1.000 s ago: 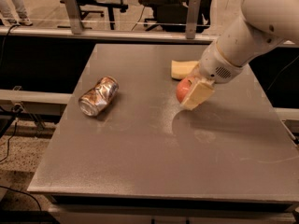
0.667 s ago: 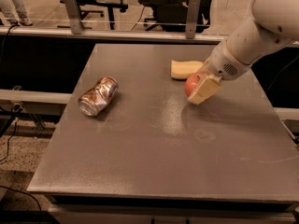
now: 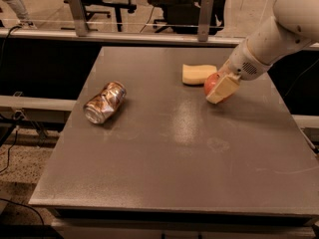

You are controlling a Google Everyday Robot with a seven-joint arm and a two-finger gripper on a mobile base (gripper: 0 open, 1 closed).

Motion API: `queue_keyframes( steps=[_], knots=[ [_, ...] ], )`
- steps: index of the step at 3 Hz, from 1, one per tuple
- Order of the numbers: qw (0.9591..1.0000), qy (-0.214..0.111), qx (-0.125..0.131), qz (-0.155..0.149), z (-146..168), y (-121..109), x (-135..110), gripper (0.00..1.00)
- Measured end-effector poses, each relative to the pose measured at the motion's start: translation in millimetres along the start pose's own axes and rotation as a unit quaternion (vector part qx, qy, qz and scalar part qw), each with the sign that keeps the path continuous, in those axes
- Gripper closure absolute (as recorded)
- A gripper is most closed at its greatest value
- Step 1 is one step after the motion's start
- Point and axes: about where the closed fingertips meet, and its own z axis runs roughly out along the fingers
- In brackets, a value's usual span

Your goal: Move apple near sponge

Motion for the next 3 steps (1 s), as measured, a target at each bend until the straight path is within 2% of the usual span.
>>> queue_keyframes(
  steps=[1, 3],
  knots=[
    [0.9999, 0.0, 0.001, 0.015, 7.4, -10.8, 5.0, 0.64],
    [0.9998, 0.001, -0.002, 0.021, 15.5, -15.5, 7.5, 0.17]
  ],
)
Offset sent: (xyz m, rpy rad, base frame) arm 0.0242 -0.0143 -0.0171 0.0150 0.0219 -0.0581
